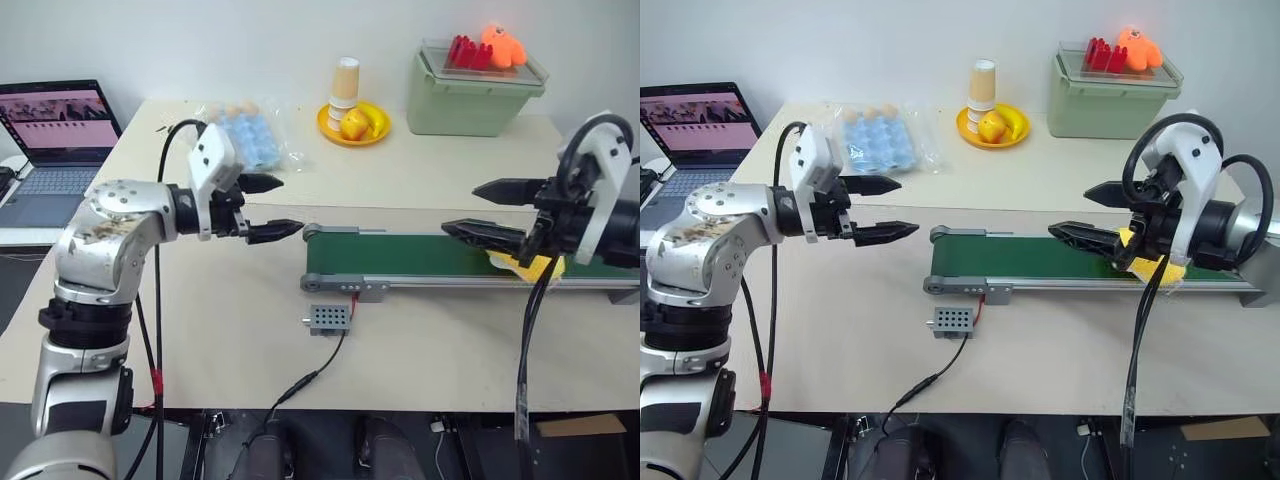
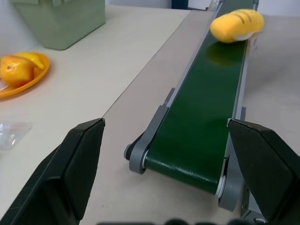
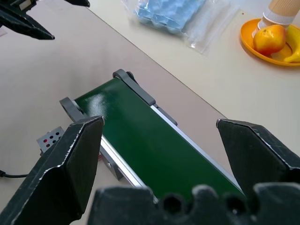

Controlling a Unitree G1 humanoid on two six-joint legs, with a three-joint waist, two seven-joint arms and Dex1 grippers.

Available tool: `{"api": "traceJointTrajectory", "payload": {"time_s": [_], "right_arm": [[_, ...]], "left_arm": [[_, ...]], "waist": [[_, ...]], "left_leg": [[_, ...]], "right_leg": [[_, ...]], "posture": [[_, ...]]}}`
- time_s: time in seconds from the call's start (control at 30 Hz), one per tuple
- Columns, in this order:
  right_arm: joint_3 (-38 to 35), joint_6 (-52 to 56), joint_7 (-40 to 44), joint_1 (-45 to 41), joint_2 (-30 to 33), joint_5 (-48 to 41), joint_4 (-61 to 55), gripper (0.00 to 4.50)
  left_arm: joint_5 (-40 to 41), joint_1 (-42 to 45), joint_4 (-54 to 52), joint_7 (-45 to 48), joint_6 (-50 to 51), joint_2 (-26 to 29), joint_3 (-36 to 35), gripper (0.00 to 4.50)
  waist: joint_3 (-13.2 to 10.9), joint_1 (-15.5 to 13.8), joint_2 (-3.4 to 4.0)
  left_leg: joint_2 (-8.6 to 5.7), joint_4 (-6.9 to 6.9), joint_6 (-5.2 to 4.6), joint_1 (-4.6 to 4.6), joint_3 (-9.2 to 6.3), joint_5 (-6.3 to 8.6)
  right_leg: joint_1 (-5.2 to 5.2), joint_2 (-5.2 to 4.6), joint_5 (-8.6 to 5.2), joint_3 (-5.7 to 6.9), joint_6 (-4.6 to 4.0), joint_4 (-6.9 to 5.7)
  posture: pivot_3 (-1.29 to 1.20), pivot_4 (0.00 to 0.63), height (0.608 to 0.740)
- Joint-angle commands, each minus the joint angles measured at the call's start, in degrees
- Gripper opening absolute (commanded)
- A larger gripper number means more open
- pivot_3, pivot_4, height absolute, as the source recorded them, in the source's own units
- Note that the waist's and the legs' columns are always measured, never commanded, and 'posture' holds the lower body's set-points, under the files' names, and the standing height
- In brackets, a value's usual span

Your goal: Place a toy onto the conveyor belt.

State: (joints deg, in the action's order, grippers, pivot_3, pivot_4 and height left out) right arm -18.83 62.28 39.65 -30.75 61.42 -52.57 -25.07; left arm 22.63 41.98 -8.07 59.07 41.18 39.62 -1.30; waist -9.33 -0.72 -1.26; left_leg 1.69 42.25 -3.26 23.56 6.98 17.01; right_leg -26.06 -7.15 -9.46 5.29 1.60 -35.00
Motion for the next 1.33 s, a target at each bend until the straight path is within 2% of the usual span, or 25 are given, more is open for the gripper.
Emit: {"api": "traceJointTrajectory", "payload": {"time_s": [0.03,0.53,1.33], "right_arm": [[-0.51,-2.43,0.6,-1.25,0.04,0.96,0.68,4.5],[2.13,-2.73,-0.92,-4.91,-3.54,2.5,3.62,4.5],[1.22,-1.29,-1.04,-6.09,-1.44,2.17,4.04,4.5]], "left_arm": [[-0.39,0.01,-0.75,-1.5,-2.25,1.29,-1.32,4.45],[1.78,-0.32,-1.02,-4.99,-2.74,0.82,-3.01,4.45],[4.03,2.13,0.98,-5.38,-4.0,-0.98,-1.91,4.45]], "waist": [[0.0,-0.05,0.0],[0.0,-0.02,0.0],[0.0,0.02,0.0]], "left_leg": [[0.0,0.0,0.0,0.0,0.0,0.0],[-0.01,-0.02,0.0,0.0,0.01,0.0],[-0.01,-0.04,0.0,-0.02,0.03,0.0]], "right_leg": [[0.0,0.0,0.0,0.0,0.0,0.01],[0.01,0.0,0.0,0.0,0.0,-0.01],[0.01,0.0,0.01,0.0,-0.01,0.0]], "posture": [[0.0,0.15,0.734],[0.0,0.15,0.734],[0.0,0.15,0.734]]}}
